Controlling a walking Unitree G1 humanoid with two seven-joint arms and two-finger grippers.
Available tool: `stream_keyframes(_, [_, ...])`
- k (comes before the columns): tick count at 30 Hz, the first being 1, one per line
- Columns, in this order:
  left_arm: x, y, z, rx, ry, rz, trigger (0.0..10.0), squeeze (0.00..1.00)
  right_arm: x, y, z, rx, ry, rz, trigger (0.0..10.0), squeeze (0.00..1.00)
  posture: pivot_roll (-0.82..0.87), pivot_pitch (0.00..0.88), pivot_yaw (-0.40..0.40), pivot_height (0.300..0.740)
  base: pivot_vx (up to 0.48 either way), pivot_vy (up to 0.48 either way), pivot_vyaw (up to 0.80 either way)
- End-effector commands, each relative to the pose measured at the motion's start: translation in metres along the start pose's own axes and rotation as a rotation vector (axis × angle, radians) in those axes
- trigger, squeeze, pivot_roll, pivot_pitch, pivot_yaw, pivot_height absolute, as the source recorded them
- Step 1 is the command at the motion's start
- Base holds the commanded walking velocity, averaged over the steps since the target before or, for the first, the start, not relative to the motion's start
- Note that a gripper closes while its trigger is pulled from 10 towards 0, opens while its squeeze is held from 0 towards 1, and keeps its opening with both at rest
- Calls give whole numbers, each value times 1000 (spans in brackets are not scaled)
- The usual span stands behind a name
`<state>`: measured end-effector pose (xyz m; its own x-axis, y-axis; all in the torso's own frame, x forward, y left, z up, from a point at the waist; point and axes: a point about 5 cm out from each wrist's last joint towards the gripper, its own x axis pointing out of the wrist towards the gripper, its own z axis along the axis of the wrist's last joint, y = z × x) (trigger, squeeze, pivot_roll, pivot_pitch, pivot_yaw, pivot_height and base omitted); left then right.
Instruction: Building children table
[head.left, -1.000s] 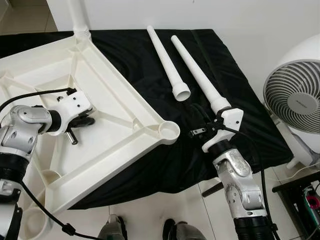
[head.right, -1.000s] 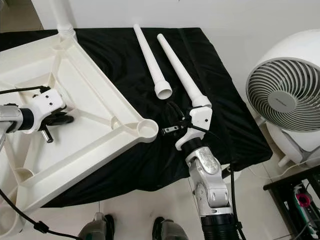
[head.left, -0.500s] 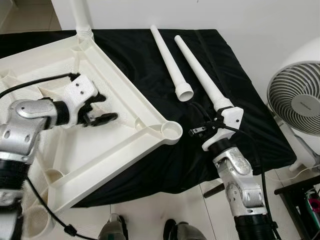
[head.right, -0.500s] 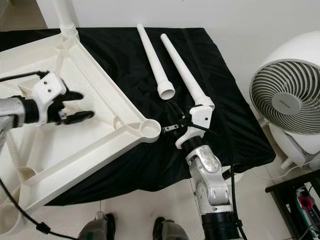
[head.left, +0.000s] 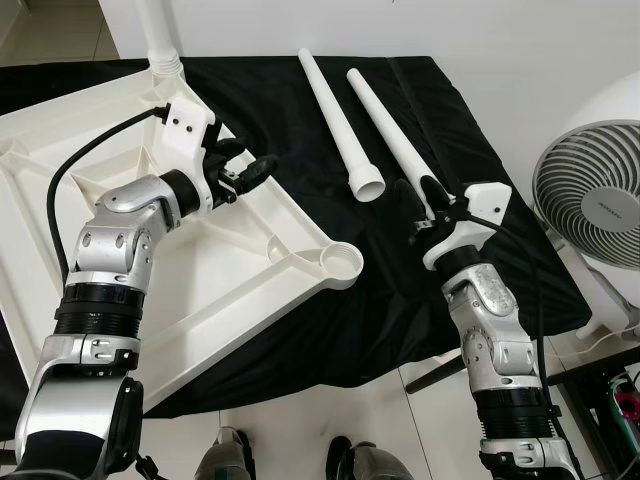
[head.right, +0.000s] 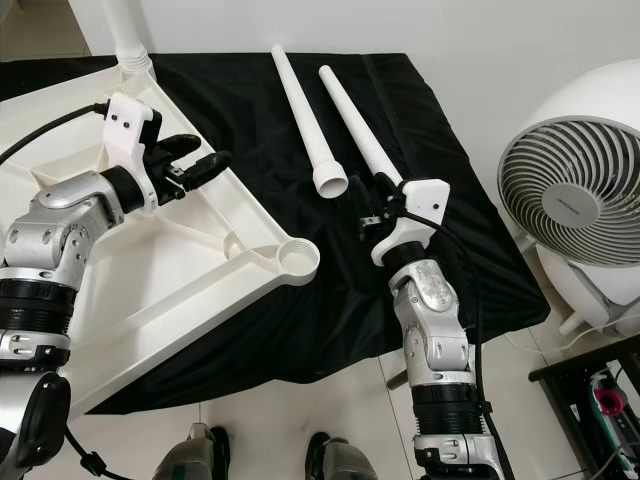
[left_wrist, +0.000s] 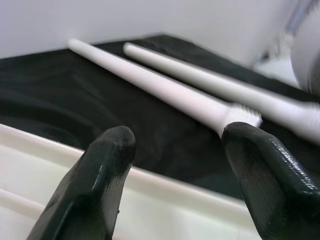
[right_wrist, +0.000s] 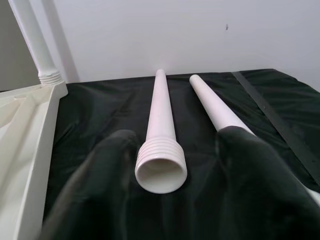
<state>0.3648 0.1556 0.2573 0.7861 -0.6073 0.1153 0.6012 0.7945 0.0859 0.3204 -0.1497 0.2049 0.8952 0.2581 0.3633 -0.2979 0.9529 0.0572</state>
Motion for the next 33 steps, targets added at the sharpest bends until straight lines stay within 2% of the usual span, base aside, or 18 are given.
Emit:
stream_keyframes(1, [2,-1,-3,-27,-21,41,10000,0,2,-4,0,-18,-9,-24,10000,1000,63,184,-51,740,0,0,0])
stream_keyframes(4, [10,-4,-5,-40,-65,105,10000,0,11,-7,2,-35,-22,-57,10000,1000,55,181,-52,740,0,0,0])
stream_keyframes(9, [15,-3,-5,-42,-89,160,10000,0,18,-7,3,-46,-25,-71,10000,1000,50,179,-52,740,0,0,0])
stream_keyframes(12, [19,3,-7,-69,-125,320,10000,0,28,-9,5,-68,-31,-74,10000,1000,55,173,-34,740,0,0,0])
stream_keyframes(15, [19,3,-7,-68,-138,354,10000,0,30,-9,5,-80,-29,-75,10000,1000,55,174,-30,740,0,0,0])
stream_keyframes(19, [14,-7,-14,-51,-131,434,10000,0,42,-16,7,-126,-8,-116,10000,1000,63,184,-20,740,0,0,0])
stream_keyframes(20, [13,-12,-18,-57,-119,446,10000,0,46,-18,8,-135,2,-127,10000,0,66,190,-19,740,0,0,0])
stream_keyframes(26, [10,-29,-24,-55,-119,445,10000,0,54,-17,5,-133,30,-117,10000,0,87,220,-19,740,0,0,0])
stream_keyframes(30, [9,-46,-26,-43,-114,462,10000,0,65,-11,-2,-114,72,-60,10000,0,116,252,-21,740,0,0,0])
stream_keyframes(33, [8,-52,-24,-28,-120,476,10000,0,71,-8,-4,-90,89,-39,10000,0,124,263,-23,740,0,0,0])
